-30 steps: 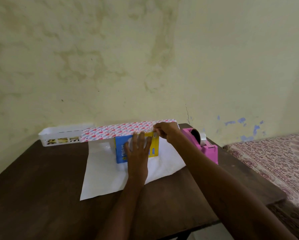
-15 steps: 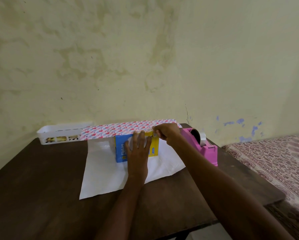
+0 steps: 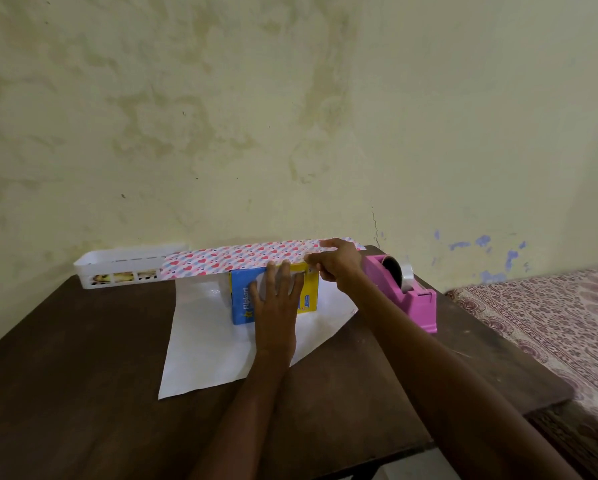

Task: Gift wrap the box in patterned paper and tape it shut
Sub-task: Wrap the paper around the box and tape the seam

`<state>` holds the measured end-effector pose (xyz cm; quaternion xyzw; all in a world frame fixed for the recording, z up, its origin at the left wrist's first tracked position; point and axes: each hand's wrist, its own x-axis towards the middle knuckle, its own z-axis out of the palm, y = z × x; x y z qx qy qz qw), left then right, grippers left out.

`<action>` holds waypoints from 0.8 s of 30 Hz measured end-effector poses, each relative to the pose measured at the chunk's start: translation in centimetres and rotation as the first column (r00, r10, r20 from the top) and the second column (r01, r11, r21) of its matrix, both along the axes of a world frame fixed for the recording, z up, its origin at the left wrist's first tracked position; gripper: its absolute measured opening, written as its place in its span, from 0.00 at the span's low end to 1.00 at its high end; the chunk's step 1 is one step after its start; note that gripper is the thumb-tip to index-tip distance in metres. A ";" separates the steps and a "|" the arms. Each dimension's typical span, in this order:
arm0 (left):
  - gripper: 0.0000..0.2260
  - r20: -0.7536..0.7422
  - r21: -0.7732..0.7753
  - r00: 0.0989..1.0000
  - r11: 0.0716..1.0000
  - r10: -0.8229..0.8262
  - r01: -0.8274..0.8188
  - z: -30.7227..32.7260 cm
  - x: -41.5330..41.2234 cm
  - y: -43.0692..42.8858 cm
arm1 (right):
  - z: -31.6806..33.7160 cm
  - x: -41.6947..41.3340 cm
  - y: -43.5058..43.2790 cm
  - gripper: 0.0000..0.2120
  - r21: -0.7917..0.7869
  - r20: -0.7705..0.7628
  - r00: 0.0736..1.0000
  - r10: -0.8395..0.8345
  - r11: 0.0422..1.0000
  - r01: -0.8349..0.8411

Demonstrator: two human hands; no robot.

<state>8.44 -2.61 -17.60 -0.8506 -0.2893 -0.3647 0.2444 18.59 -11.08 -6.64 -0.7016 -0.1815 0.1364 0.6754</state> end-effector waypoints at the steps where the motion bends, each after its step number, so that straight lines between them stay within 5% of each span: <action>1: 0.49 0.000 -0.008 1.000 1.000 -0.005 0.005 0.0 -0.1 0.0 | 0.0 0.3 -0.1 0.15 -0.019 -0.001 1.000 0.011 1.000 -0.011; 5: 0.49 -0.010 -0.029 1.000 1.000 0.010 -0.010 0.0 -0.3 -0.3 | -0.3 1.0 -0.2 0.14 -0.123 -0.039 0.999 -0.002 0.992 -0.003; 16: 0.49 0.002 -0.006 1.000 1.000 0.012 -0.012 -0.2 -0.1 -0.1 | -1.7 1.7 0.6 0.13 -0.065 -0.313 0.950 0.012 0.997 -0.034; 21: 0.48 0.008 0.010 1.000 1.000 0.014 -0.014 -0.2 0.0 0.0 | -2.3 2.1 1.6 0.16 -0.079 -0.167 0.982 -0.085 0.994 0.073; 24: 0.46 0.008 0.011 1.000 1.000 0.014 -0.014 -0.2 -0.1 0.1 | -2.6 2.4 1.9 0.20 -0.216 0.087 0.973 -0.213 0.950 0.227</action>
